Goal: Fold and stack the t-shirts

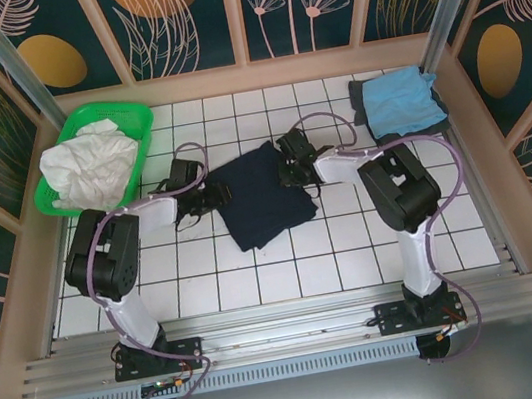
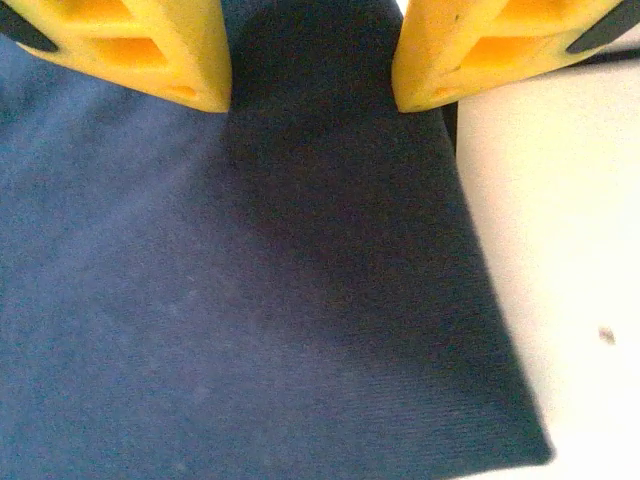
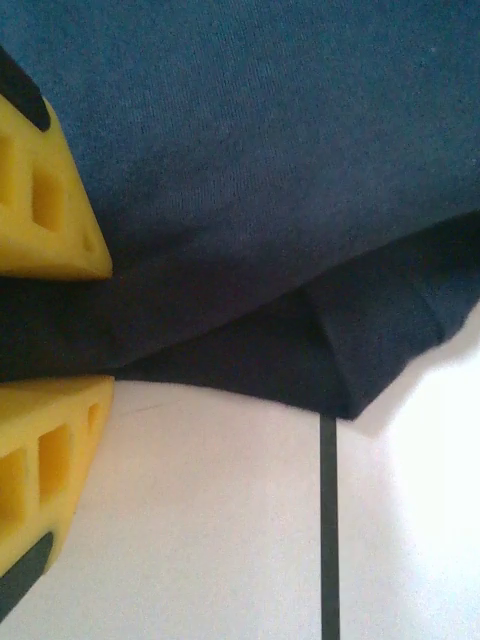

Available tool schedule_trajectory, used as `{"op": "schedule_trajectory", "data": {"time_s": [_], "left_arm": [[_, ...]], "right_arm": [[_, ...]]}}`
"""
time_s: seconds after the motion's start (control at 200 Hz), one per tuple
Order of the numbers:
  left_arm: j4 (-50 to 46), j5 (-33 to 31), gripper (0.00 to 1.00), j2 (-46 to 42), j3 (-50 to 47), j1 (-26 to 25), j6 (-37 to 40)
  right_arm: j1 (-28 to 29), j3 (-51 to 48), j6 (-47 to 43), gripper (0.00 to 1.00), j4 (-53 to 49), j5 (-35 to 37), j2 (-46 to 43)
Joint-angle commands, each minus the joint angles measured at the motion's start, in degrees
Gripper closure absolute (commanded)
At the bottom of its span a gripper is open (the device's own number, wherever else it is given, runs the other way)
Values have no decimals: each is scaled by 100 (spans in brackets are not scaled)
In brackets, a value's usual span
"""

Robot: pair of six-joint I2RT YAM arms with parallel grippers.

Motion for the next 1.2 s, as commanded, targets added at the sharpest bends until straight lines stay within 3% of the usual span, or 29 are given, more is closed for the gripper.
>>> {"op": "schedule_trajectory", "data": {"time_s": [0.0,0.185,0.325,0.5,0.776,1.061,1.196], "left_arm": [[-354,-646,52,505,614,24,199],[-598,-414,52,948,1423,28,366],[-598,-360,52,756,1313,25,359],[-451,-339,51,421,736,26,301],[-162,-131,52,196,195,19,166],[-40,-58,56,-256,-395,8,36],[38,-102,55,-624,-831,0,-54]], "right_arm": [[72,-1067,317,71,231,-365,-635],[609,-2407,888,70,413,-574,-1756],[331,-2595,1134,60,435,-373,-2184],[208,-2388,1368,54,674,-650,-1837],[791,-2263,2103,51,1055,-801,-1342],[1062,-1322,1892,53,721,-576,-1009],[1067,-679,1632,53,-22,82,-1011]]}}
